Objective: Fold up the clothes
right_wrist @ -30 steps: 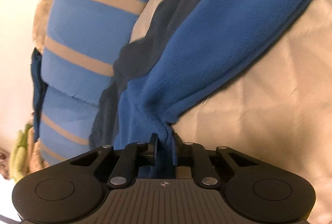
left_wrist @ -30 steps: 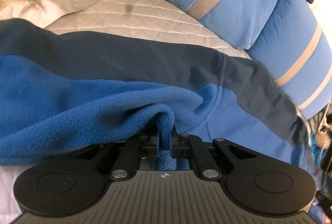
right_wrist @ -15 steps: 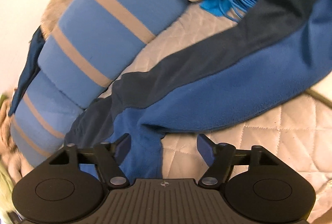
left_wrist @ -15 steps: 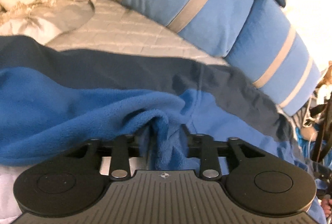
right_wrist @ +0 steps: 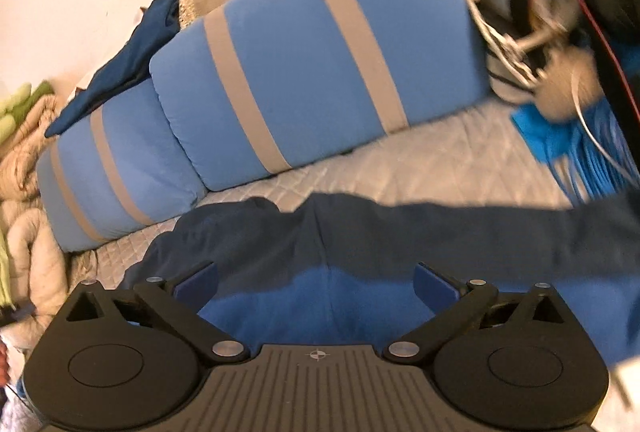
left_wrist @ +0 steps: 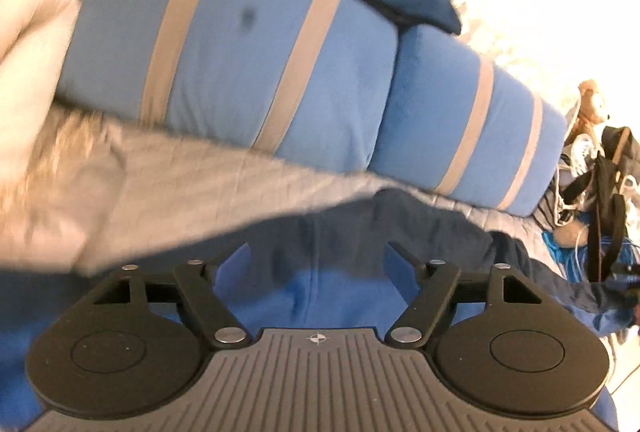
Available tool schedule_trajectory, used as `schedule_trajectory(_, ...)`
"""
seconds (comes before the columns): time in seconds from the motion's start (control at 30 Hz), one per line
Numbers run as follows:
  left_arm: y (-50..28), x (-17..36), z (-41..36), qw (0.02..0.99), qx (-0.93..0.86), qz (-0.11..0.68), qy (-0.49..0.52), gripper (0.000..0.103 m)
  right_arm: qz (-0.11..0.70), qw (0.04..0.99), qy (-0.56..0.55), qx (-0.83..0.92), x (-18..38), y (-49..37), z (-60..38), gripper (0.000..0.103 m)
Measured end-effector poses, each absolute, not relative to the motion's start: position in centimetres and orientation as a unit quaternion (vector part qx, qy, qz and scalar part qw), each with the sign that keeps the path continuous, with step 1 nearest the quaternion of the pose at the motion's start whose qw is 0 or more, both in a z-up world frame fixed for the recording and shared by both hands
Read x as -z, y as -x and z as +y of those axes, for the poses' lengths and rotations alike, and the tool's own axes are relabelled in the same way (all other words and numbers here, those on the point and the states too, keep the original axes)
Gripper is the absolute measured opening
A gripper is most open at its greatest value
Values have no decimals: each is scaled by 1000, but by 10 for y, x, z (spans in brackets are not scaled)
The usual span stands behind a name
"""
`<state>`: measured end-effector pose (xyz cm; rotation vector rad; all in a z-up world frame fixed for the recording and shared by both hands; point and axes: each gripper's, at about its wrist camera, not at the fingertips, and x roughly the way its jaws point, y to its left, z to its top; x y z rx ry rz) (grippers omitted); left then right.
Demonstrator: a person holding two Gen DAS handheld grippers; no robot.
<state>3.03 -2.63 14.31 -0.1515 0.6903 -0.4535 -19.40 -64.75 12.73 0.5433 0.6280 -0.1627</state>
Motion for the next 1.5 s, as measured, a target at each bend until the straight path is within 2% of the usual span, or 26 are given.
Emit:
schedule_trajectory(0.2,-94,-147,-60,902,249,344,75,77,332,905,-259,57,-110,118,-649,103)
schedule_trajectory(0.63,-225,-47,-184,848,296,428,102,77,387,876,-288,-4,-41,-53,-644,102)
schedule_trajectory(0.87,-266,5,-236,795,327,498,114,75,426,845,-322,-9,-1,-105,-635,100)
schedule_trajectory(0.9,-267,11,-240,789,333,503,117,73,432,841,-326,-10,4,-112,-633,96)
schedule_trajectory(0.97,-266,18,-245,788,340,502,110,46,444,833,-330,-19,11,-118,-628,92)
schedule_trajectory(1.0,-267,20,-248,783,344,507,108,39,447,832,-327,-31,10,-121,-625,92)
schedule_trajectory(1.03,-267,22,-249,778,346,514,106,30,451,831,-322,-46,9,-124,-622,88)
schedule_trajectory(1.07,-267,20,-249,779,346,512,102,25,454,831,-316,-61,7,-127,-619,79)
schedule_trajectory(1.1,-266,17,-249,787,343,505,95,23,455,831,-312,-70,5,-130,-617,51)
schedule_trajectory(1.13,-265,13,-250,794,339,497,89,22,452,834,-308,-72,2,-132,-615,36)
schedule_trajectory(1.2,-262,3,-251,814,334,471,72,19,420,863,-271,-77,-12,-135,-603,28)
schedule_trajectory(1.23,-258,-4,-252,829,331,447,55,18,397,881,-244,-79,-21,-135,-595,28)
schedule_trajectory(1.3,-243,-19,-255,873,315,373,5,17,337,918,-190,-84,-37,-132,-577,28)
schedule_trajectory(1.37,-230,-26,-257,906,286,310,-35,20,298,941,-144,-68,-43,-131,-561,41)
schedule_trajectory(1.43,-223,-23,-261,921,258,287,-60,31,287,951,-107,-34,-41,-130,-548,74)
schedule_trajectory(1.5,-220,-21,-257,924,248,285,-64,44,284,956,-75,-20,-42,-122,-540,89)
